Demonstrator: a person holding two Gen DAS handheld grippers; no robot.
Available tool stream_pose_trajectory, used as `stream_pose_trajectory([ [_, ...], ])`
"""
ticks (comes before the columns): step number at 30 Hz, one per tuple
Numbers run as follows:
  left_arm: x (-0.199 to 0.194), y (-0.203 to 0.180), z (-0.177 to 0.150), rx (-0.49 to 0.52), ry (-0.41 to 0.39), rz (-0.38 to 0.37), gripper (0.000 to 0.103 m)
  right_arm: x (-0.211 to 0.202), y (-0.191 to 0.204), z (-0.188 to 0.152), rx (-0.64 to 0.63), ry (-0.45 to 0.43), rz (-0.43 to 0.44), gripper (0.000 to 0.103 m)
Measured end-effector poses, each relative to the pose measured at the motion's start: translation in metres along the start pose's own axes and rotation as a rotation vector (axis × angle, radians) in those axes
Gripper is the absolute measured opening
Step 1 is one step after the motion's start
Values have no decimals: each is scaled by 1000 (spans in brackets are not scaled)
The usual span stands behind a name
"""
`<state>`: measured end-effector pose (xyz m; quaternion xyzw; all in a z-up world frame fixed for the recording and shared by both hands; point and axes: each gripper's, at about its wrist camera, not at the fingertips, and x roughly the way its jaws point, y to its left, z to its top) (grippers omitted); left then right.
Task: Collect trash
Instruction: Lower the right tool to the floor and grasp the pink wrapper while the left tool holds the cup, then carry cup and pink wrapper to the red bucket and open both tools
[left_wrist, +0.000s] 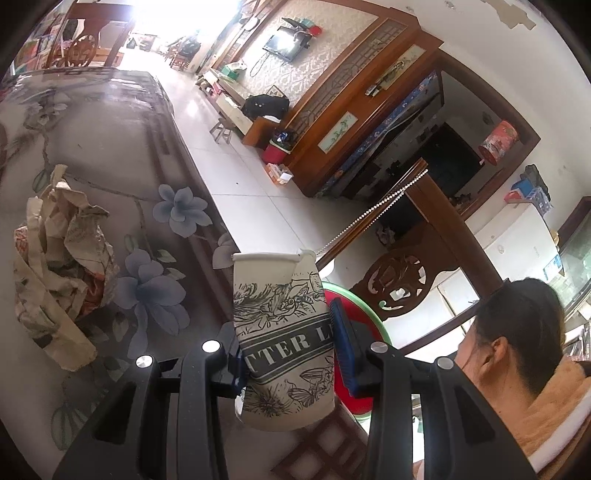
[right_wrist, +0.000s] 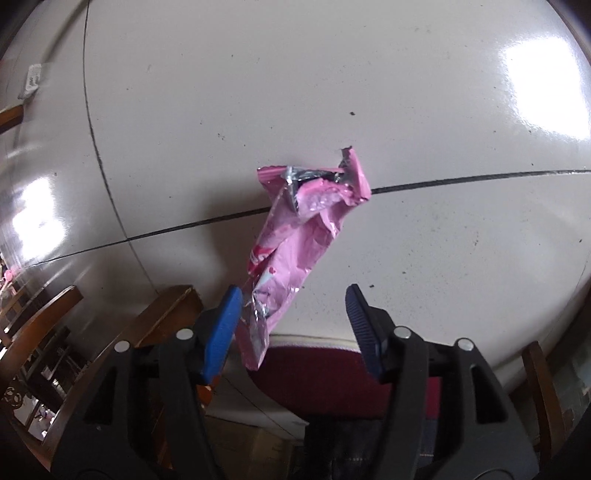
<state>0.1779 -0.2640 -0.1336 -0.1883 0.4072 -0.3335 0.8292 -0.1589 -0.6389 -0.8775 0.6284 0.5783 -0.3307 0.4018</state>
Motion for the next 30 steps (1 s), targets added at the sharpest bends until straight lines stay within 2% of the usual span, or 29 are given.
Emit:
stream_pose_trajectory([
  [6, 8, -5, 3, 26, 19, 3, 35, 14, 10, 9, 10, -3, -59, 60],
  [7, 10, -6, 3, 29, 23, 2, 35, 19, 10, 10, 5, 2, -75, 52],
  [8, 11, -6, 3, 32, 26, 1, 35, 22, 12, 12, 0, 8, -83, 29],
  [10, 14, -7, 4, 41, 34, -1, 35, 22, 13, 15, 12, 18, -91, 25],
  [11, 14, -7, 4, 43, 37, -5, 35, 18, 13, 16, 26, 6, -71, 17],
  [13, 14, -6, 3, 47, 43, -8, 35, 5, 13, 11, 43, -34, -33, 15],
  [18, 6, -8, 1, 78, 50, 1, 35, -57, 3, 5, 56, -113, 42, 15],
  [22, -2, -1, -4, 56, 85, -8, 35, -128, 16, -15, -89, -167, 41, 15],
  [25, -14, 5, -11, 22, 104, -28, 35, -195, 23, -50, -202, -204, 19, 15],
  [26, -18, 5, -14, 28, 112, -22, 35, -211, 13, -71, -219, -218, 18, 15],
  [30, -41, 7, -31, 29, 166, -1, 35, -306, 22, -127, -321, -300, 4, 15],
])
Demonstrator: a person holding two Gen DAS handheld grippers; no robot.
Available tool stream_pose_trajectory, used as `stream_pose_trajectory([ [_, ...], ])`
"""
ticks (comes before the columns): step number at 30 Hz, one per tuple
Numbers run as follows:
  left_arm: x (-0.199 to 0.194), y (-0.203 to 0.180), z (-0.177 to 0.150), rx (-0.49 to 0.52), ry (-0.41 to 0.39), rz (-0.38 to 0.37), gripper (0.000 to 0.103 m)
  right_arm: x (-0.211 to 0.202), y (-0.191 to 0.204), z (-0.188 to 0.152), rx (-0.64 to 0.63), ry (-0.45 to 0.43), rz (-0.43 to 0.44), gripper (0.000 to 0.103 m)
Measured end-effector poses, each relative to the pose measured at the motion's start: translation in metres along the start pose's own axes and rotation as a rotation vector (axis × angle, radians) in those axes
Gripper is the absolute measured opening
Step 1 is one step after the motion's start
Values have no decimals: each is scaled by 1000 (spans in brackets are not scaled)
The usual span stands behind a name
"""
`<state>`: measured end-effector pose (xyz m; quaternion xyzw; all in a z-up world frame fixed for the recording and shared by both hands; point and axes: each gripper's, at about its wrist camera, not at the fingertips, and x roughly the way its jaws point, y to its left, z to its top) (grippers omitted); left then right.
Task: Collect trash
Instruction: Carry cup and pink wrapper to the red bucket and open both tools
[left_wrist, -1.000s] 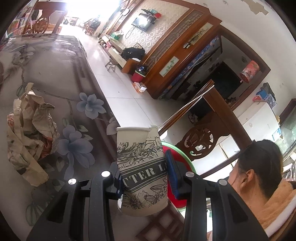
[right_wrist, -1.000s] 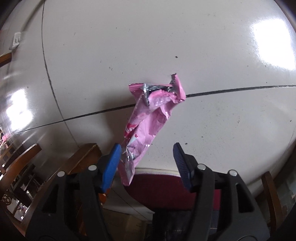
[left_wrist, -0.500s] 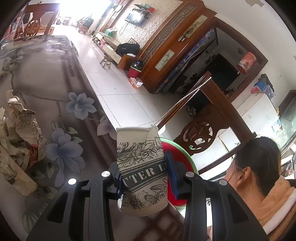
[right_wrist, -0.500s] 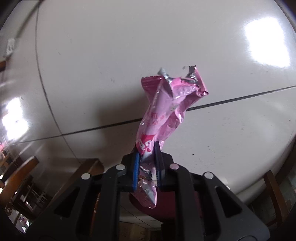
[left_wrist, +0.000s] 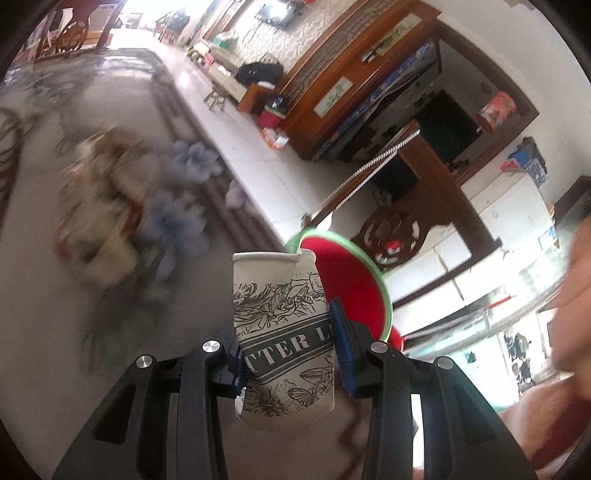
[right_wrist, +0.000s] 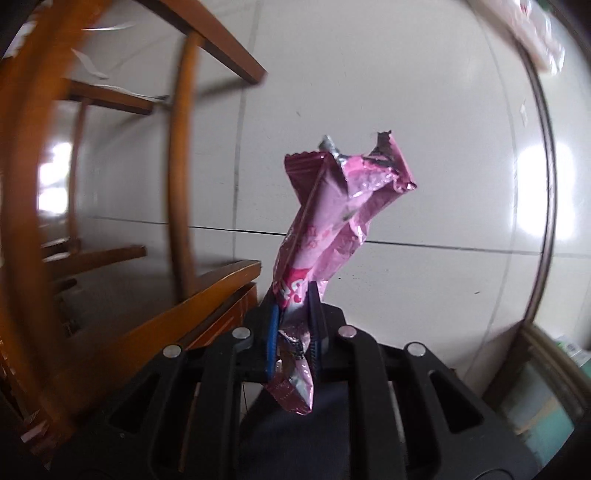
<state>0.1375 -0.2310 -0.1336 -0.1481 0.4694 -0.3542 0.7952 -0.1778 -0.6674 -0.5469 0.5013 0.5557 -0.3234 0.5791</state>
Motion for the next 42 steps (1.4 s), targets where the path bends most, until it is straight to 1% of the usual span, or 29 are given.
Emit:
stream_pose_trajectory([
  [1, -6, 0, -6, -1, 10, 15, 35, -29, 8, -7, -37, -21, 1, 15],
  [2, -9, -1, -10, 0, 18, 27, 35, -49, 18, -10, -65, -39, 5, 15],
  [3, -14, -3, -14, 3, 18, 21, 35, -74, 27, -22, -102, -67, 15, 15],
  [5, -25, -7, -21, 5, 9, 10, 35, -117, 49, -35, -176, -126, 32, 15],
  [6, -28, -10, -24, 12, 10, 7, 35, -146, 59, -42, -218, -162, 44, 15],
  [8, -36, -19, -30, 40, -8, 12, 35, -186, 73, -57, -272, -211, 74, 15],
  [9, -37, -22, -32, 48, -6, 12, 35, -214, 82, -65, -309, -242, 90, 15],
  [11, -43, -29, -36, 60, -21, 13, 35, -258, 97, -79, -368, -300, 112, 15],
  [13, -48, -33, -38, 59, -28, 6, 35, -280, 105, -81, -411, -345, 124, 15],
  [15, -52, -38, -39, 57, -41, -6, 35, -319, 114, -89, -462, -412, 139, 15],
  [17, -54, -45, -37, 62, -53, -16, 35, -334, 130, -89, -489, -464, 152, 15],
  [20, -46, -64, -28, 91, -51, -24, 35, -385, 147, -95, -533, -562, 201, 15],
  [21, -44, -69, -26, 103, -52, -27, 35, -394, 150, -95, -548, -582, 212, 15],
  [23, -34, -85, -18, 140, -44, -35, 35, -424, 172, -94, -599, -632, 244, 15],
  [24, -28, -92, -14, 155, -42, -40, 35, -429, 183, -90, -622, -648, 255, 15],
  [27, -8, -113, -2, 196, -27, -43, 35, -458, 217, -92, -707, -688, 278, 15],
  [30, 11, -126, 10, 206, -17, -37, 35, -468, 244, -93, -767, -704, 298, 15],
  [32, 21, -129, 19, 183, -9, -54, 35, -463, 256, -89, -789, -702, 307, 15],
  [34, 34, -134, 27, 177, 8, -61, 35, -454, 269, -83, -826, -679, 321, 15],
  [37, 52, -141, 34, 195, 37, -40, 35, -432, 286, -68, -872, -631, 319, 15],
  [40, 66, -141, 38, 183, 59, -29, 35, -408, 297, -70, -903, -599, 304, 15],
  [42, 73, -140, 39, 169, 71, -20, 35, -395, 304, -65, -925, -577, 292, 15],
])
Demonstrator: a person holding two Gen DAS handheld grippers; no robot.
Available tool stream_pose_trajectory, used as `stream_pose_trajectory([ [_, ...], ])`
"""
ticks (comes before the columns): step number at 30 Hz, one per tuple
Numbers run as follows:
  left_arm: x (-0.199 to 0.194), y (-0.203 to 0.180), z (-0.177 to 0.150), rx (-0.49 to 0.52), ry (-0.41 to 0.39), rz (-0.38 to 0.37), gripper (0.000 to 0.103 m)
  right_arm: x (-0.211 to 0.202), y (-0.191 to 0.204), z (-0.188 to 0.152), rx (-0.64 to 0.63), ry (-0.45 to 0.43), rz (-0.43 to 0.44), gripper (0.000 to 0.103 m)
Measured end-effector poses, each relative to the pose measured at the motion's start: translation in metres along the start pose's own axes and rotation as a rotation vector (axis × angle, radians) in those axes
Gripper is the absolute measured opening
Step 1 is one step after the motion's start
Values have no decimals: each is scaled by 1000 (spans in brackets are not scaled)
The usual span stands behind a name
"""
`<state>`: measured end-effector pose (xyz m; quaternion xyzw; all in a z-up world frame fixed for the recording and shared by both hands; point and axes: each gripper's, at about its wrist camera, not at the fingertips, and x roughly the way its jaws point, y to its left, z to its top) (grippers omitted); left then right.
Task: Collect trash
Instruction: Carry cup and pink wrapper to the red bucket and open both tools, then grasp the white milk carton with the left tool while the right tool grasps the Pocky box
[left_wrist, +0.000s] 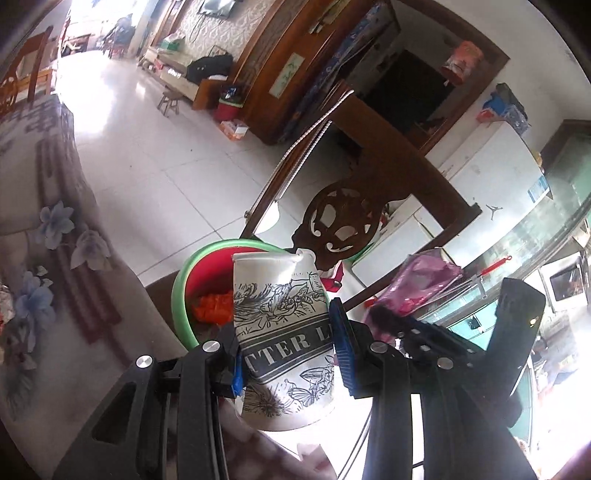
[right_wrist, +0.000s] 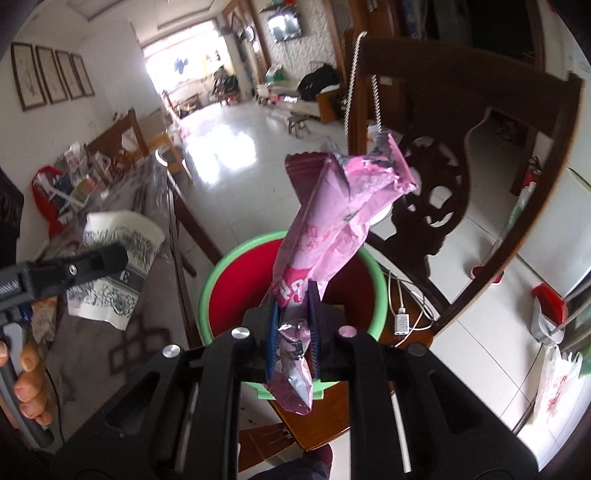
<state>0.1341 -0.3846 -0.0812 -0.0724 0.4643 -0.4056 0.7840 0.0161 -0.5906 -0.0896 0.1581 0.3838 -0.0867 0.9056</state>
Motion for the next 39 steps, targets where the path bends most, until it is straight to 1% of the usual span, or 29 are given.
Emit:
stream_pose_trajectory([
  [2, 7, 1, 1, -5, 10, 36, 36, 10, 0, -2, -14, 15, 3, 15],
  [3, 8, 0, 2, -8, 8, 49, 39, 16, 0, -1, -20, 20, 6, 16],
  [4, 9, 1, 2, -17, 5, 56, 49, 21, 1, -2, -26, 23, 8, 16],
  [5, 10, 1, 3, -28, 0, 55, 56, 27, 1, -1, -28, 27, 8, 17],
  [7, 9, -1, 5, -33, -10, 65, 61, 33, 0, 3, -26, 35, 7, 18],
  [9, 8, -3, 5, -23, -14, 76, 64, 41, -1, 7, -25, 44, -9, 25],
  [11, 3, -7, 5, -4, -18, 83, 66, 44, -2, 9, -19, 37, -29, 45],
  [14, -9, -10, 5, 27, -42, 101, 68, 42, -2, 12, -17, 22, -42, 55],
  [17, -32, -12, 4, 43, -88, 116, 68, 35, 2, 13, -27, 16, -59, 57],
  [21, -69, -11, 0, 47, -152, 139, 69, 15, 15, 14, -20, -12, -30, 57],
  [23, -95, -9, -3, 42, -192, 155, 69, 2, 29, 14, -40, -33, -22, 57],
  [26, -127, -5, -9, 45, -231, 184, 69, -22, 59, 12, -74, -75, 7, 57],
  [30, -173, 8, -26, 29, -277, 229, 72, -47, 101, 8, -111, -113, 56, 62],
  [33, -210, 32, -52, -14, -302, 294, 75, -59, 138, -3, -159, -131, 107, 68],
  [35, -238, 62, -79, -72, -301, 380, 75, -61, 167, -15, -202, -121, 148, 70],
  [37, -260, 95, -106, -153, -286, 465, 75, -60, 190, -27, -236, -100, 186, 72],
  [38, -271, 111, -119, -198, -281, 505, 75, -57, 203, -36, -252, -86, 210, 73],
  [39, -286, 135, -138, -265, -282, 570, 75, -55, 212, -41, -262, -72, 228, 73],
])
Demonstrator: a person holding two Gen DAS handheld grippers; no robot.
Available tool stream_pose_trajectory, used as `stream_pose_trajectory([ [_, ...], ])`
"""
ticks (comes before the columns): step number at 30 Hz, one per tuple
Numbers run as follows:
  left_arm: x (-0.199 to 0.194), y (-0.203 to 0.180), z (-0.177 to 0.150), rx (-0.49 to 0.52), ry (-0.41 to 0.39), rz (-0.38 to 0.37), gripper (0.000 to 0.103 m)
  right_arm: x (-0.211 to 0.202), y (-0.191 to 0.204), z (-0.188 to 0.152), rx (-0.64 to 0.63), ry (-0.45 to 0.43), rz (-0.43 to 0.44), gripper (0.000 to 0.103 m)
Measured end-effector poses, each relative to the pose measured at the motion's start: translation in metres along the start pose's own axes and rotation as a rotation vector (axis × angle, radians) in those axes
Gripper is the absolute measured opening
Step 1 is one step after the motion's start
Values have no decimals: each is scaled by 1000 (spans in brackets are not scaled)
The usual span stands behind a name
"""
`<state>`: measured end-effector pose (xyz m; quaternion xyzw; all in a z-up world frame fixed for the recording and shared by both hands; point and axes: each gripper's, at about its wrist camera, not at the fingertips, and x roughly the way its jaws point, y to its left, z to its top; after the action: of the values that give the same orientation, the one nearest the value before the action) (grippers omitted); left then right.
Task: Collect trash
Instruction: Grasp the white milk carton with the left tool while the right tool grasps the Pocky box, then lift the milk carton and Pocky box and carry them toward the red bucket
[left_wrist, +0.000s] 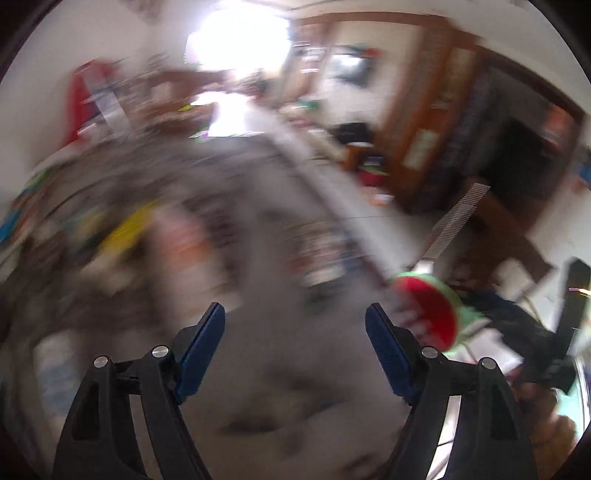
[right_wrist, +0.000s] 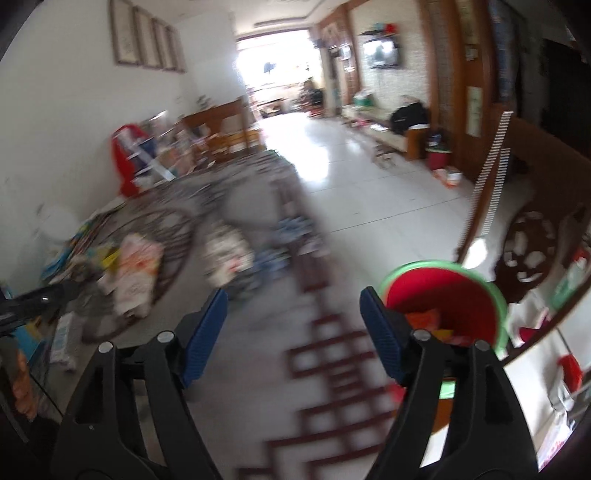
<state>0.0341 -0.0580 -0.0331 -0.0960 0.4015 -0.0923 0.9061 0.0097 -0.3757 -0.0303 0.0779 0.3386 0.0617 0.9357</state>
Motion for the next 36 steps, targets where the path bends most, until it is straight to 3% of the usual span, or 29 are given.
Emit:
stream_pose_trajectory([
  [2, 0, 51, -13, -96, 22, 138, 73, 14, 23, -9, -21, 50, 44, 73],
  [4, 0, 100, -23, -212, 43, 223, 73, 22, 42, -16, -35, 82, 80, 73],
  [6, 0, 142, -32, -291, 61, 301, 73, 28, 58, -23, -57, 101, 106, 73],
  [9, 9, 173, -40, -324, 104, 361, 73, 34, 80, -31, -104, 128, 130, 73],
  [15, 32, 189, -42, -336, 147, 339, 72, 42, 102, -35, -155, 163, 138, 74],
  [17, 36, 188, -43, -320, 157, 334, 53, 45, 106, -35, -167, 166, 139, 74],
  [20, 33, 182, -51, -327, 148, 304, 52, 54, 120, -30, -195, 178, 147, 73],
  [24, 1, 173, -67, -397, 66, 248, 52, 75, 156, -16, -255, 189, 195, 73],
  [31, -10, 174, -74, -416, 28, 248, 52, 143, 234, 18, -329, 275, 281, 77],
  [36, -5, 178, -76, -425, 37, 250, 52, 201, 263, 36, -346, 374, 230, 77],
])
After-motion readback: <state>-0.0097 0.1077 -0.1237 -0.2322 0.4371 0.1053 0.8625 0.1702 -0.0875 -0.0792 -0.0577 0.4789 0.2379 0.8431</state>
